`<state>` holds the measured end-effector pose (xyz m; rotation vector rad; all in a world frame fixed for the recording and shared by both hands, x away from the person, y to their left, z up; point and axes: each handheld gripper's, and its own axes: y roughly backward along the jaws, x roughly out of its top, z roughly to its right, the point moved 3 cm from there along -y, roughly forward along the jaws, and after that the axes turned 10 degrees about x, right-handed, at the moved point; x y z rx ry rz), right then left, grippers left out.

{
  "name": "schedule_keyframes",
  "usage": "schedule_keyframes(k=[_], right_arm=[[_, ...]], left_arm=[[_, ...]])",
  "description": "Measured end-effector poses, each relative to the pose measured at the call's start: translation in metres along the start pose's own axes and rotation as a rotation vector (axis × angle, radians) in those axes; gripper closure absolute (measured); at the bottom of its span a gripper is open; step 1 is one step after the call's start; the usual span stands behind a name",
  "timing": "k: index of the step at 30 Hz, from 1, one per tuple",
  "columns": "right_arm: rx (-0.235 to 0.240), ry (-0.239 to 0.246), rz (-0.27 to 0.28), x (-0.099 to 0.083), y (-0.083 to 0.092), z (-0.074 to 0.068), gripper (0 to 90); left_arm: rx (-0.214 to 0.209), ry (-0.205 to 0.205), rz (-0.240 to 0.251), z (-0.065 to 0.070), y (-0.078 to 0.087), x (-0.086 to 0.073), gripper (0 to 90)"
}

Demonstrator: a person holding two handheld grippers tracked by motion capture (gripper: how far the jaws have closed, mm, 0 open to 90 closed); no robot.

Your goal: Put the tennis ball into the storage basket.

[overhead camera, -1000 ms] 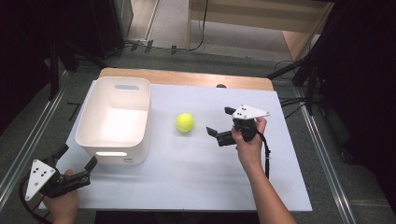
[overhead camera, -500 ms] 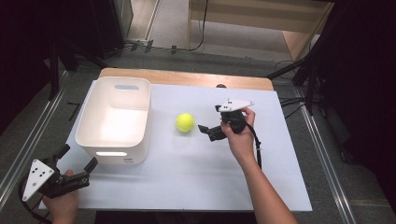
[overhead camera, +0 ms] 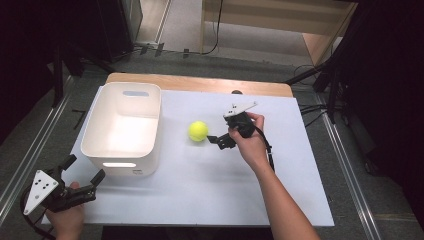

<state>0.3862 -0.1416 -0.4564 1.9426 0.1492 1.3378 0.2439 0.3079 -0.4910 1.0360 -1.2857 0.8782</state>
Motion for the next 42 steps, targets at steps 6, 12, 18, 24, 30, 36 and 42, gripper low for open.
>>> schedule_keyframes(k=[6, 12, 18, 24, 30, 36, 42], right_arm=[[0.006, 0.0, -0.047, 0.003, -0.009, 0.003, 0.0], [0.027, 0.003, -0.066, 0.006, -0.019, 0.004, 0.0], [0.021, 0.001, -0.112, 0.006, -0.03, 0.008, 0.0], [0.017, -0.004, -0.143, 0.009, -0.035, 0.014, 0.0], [0.02, 0.001, -0.173, 0.013, -0.044, 0.015, 0.0], [0.029, 0.014, -0.19, 0.017, -0.052, 0.016, 0.0], [0.038, 0.029, -0.207, 0.019, -0.06, 0.015, 2.4]], left_arm=[[0.0, 0.0, -0.003, 0.0, 0.0, 0.0, 0.0], [-0.003, -0.012, -0.011, 0.002, -0.001, 0.0, 0.0], [0.0, -0.012, -0.014, 0.002, -0.001, 0.0, 0.0], [-0.001, -0.013, -0.016, 0.002, -0.001, 0.0, 0.0], [-0.002, -0.013, -0.017, 0.002, -0.001, 0.0, 0.0], [-0.003, -0.014, -0.017, 0.002, -0.002, 0.0, 0.0], [-0.009, -0.012, -0.016, 0.002, -0.002, 0.0, 0.0]])
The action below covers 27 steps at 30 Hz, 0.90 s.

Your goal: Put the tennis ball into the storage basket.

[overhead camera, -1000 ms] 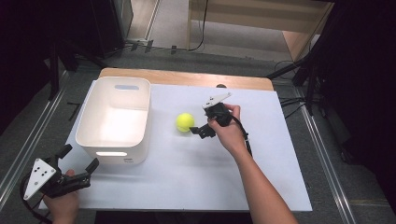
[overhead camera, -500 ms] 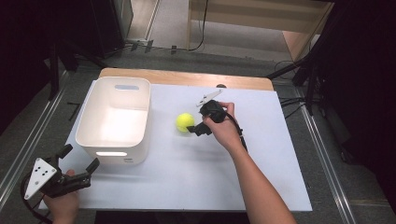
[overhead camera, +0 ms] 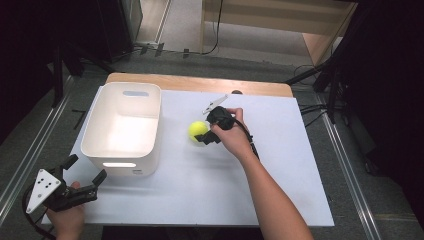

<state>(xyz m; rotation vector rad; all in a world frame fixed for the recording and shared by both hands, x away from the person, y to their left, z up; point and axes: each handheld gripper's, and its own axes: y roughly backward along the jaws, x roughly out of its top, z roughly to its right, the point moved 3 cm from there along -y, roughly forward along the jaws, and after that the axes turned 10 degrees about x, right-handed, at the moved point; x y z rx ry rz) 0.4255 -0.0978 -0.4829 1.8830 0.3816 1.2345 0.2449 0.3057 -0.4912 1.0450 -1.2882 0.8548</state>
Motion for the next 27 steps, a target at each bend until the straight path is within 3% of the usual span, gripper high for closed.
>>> schedule_keyframes(k=[5, 27], right_arm=[[0.025, 0.008, -0.011, 0.002, -0.004, -0.002, 2.4], [-0.001, 0.023, -0.078, 0.009, -0.023, 0.003, 4.5]], left_arm=[[0.0, 0.006, -0.001, 0.0, 0.0, 0.0, 0.0], [-0.007, 0.005, -0.002, 0.0, 0.0, 0.0, 0.0]])
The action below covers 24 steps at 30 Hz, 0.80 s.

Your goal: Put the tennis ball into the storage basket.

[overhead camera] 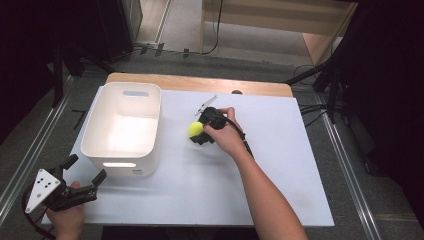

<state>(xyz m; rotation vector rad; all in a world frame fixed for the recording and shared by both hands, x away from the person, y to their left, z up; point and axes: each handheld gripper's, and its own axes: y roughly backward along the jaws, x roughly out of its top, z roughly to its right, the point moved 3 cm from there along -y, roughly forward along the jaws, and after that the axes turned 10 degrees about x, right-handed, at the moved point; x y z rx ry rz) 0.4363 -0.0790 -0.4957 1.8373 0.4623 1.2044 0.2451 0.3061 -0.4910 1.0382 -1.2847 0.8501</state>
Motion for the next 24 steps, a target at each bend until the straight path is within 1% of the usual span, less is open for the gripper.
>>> schedule_keyframes(k=[3, 5, 7, 8, 12, 13, 16, 17, 18, 19, 20, 21, 23, 24], right_arm=[[-0.003, -0.003, 0.003, 0.001, -0.002, 0.0, 5.1], [-0.001, -0.009, -0.009, 0.001, -0.004, 0.0, 5.2], [0.005, -0.001, -0.013, 0.002, -0.007, 0.001, 7.5], [-0.001, -0.002, -0.017, 0.002, -0.008, 0.001, 8.0], [0.005, -0.003, -0.013, 0.003, -0.01, 0.001, 8.5], [-0.003, -0.006, -0.01, 0.003, -0.01, 0.001, 11.8], [0.001, -0.008, -0.014, 0.004, -0.011, 0.001, 12.6], [-0.012, -0.008, -0.025, 0.003, -0.012, 0.002, 13.2], [-0.025, -0.016, -0.024, 0.003, -0.012, 0.003, 14.2], [-0.025, -0.016, -0.024, 0.003, -0.012, 0.003, 14.2], [-0.025, -0.031, -0.027, 0.002, -0.013, 0.005, 14.5], [-0.02, -0.031, -0.028, 0.002, -0.014, 0.005, 14.6], [-0.002, -0.039, -0.025, 0.002, -0.015, 0.005, 19.1], [-0.002, -0.039, -0.025, 0.002, -0.015, 0.005, 19.1]], left_arm=[[0.001, 0.0, 0.0, 0.0, 0.0, 0.0, 0.0], [0.0, 0.0, 0.0, 0.0, 0.0, 0.0, 0.0], [0.001, -0.001, 0.0, 0.0, 0.0, 0.0, 0.0], [0.001, -0.001, 0.0, 0.0, 0.0, 0.0, 0.0], [0.002, -0.002, -0.001, 0.0, 0.0, 0.0, 0.0], [0.003, -0.003, -0.001, 0.0, 0.0, 0.0, 0.0], [0.002, -0.002, -0.001, 0.0, -0.001, 0.0, 0.0], [0.002, -0.002, -0.002, 0.0, -0.001, 0.0, 0.0], [0.002, -0.002, -0.002, 0.0, -0.001, 0.0, 0.0], [0.002, -0.002, -0.001, 0.0, -0.001, 0.0, 0.0], [0.002, -0.002, -0.002, 0.0, -0.001, 0.0, 0.0], [0.002, -0.002, -0.001, 0.0, -0.001, 0.0, 0.0], [0.002, -0.001, 0.0, 0.0, -0.001, 0.0, 0.0], [0.002, -0.001, 0.0, 0.0, -0.001, 0.0, 0.0]])
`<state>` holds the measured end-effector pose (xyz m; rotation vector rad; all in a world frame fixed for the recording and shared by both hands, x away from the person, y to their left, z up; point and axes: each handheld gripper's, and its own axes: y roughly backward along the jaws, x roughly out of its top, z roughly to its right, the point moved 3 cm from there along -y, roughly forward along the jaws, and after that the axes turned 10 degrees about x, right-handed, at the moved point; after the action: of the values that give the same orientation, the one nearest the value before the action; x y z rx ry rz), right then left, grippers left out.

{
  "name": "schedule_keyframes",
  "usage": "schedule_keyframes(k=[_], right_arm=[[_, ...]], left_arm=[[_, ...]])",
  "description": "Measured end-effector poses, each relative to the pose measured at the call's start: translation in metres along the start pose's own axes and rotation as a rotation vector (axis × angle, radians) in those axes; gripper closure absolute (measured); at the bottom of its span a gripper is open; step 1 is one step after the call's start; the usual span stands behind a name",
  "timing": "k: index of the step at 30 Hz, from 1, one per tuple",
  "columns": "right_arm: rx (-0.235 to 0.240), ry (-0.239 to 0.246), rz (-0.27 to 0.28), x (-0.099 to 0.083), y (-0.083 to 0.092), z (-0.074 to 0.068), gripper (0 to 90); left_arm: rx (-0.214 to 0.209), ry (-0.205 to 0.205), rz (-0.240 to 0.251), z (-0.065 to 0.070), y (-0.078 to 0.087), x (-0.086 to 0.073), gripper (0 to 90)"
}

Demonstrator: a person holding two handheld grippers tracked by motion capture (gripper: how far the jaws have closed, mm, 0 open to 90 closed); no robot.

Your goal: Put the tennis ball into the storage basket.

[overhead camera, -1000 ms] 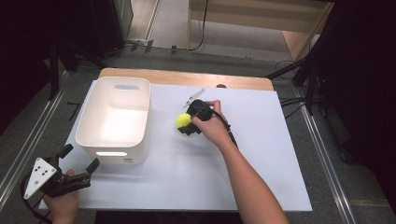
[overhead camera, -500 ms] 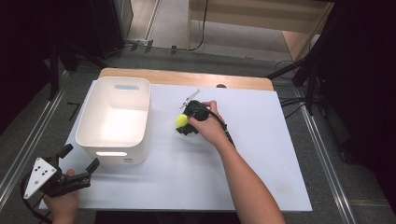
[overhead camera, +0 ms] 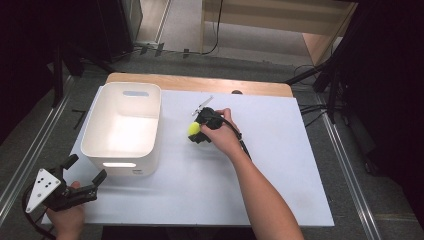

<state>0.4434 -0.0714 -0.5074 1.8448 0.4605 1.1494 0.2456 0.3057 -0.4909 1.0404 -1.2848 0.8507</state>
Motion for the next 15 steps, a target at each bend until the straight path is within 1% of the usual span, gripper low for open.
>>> schedule_keyframes(k=[1, 2, 4, 8, 10, 12, 15], right_arm=[[0.014, 0.004, 0.002, 0.0, 0.0, 0.0, 22.2], [0.015, 0.009, 0.008, 0.001, 0.0, 0.0, 22.3], [0.012, 0.008, 0.002, 0.002, 0.0, -0.001, 22.6], [0.022, -0.001, 0.001, 0.001, 0.001, 0.0, 22.8], [0.019, 0.001, -0.001, 0.0, 0.003, 0.001, 22.9], [0.023, 0.0, 0.01, 0.0, 0.006, 0.001, 22.9], [0.026, 0.013, 0.015, 0.001, 0.013, 0.0, 22.9]], left_arm=[[-0.001, 0.001, 0.002, 0.0, 0.0, 0.0, 0.0], [0.0, 0.0, 0.0, 0.0, 0.0, 0.0, 0.0], [0.001, 0.0, -0.001, 0.0, 0.0, 0.0, 0.0], [-0.001, 0.001, 0.001, 0.0, 0.0, 0.0, 0.0], [0.0, 0.001, -0.001, 0.0, 0.0, 0.0, 0.0], [-0.002, 0.0, 0.0, 0.0, 0.0, 0.0, 0.0], [-0.002, 0.0, -0.001, 0.0, 0.0, 0.0, 0.0]])
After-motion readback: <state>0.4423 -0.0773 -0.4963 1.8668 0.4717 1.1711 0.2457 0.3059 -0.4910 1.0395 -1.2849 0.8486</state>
